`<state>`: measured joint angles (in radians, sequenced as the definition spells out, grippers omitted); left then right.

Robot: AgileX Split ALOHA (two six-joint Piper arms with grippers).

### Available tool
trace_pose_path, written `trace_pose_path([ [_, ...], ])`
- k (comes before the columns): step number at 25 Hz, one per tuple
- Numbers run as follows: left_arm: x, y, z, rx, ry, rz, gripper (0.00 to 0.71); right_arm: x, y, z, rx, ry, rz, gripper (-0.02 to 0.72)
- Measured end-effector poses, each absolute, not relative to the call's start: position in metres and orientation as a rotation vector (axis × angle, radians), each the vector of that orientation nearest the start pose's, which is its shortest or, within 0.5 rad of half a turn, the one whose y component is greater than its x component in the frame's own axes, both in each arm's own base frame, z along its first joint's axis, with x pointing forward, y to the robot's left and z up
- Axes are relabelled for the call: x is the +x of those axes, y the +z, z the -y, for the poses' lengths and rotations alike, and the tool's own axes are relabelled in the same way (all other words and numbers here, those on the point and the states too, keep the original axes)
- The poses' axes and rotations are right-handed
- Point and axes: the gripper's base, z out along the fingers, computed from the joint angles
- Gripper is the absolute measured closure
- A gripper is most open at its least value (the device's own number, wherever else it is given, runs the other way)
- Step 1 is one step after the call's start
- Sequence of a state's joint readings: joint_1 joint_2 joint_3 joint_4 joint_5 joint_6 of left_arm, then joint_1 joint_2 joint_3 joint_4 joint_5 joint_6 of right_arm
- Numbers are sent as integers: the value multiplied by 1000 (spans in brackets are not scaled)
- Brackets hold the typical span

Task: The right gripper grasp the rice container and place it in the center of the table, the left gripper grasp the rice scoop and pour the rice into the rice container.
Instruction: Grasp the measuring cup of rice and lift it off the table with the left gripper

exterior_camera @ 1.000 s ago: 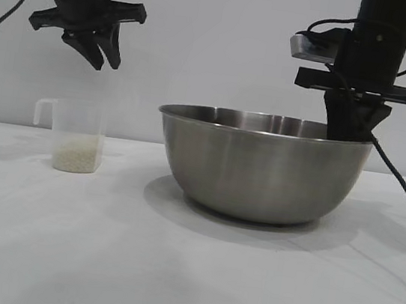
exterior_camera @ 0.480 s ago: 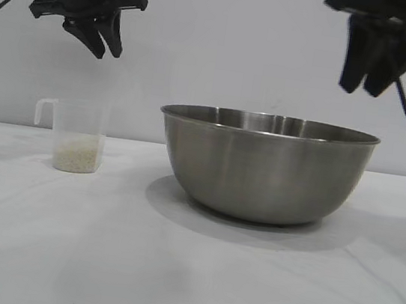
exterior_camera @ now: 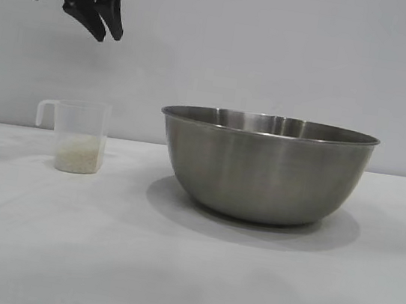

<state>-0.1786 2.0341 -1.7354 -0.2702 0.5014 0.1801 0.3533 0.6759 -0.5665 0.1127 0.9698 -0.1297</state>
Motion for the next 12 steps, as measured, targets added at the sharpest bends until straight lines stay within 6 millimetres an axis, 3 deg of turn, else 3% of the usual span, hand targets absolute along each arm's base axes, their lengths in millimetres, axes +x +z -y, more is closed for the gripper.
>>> trace_pose_path([
  [6, 429, 253, 84, 174, -208, -2207, 550, 60, 268, -29, -543, 213, -2477, 482],
  [12, 347, 222, 74, 184, -96, -2017, 550, 34, 265, -20, -515, 226, -2387, 482],
])
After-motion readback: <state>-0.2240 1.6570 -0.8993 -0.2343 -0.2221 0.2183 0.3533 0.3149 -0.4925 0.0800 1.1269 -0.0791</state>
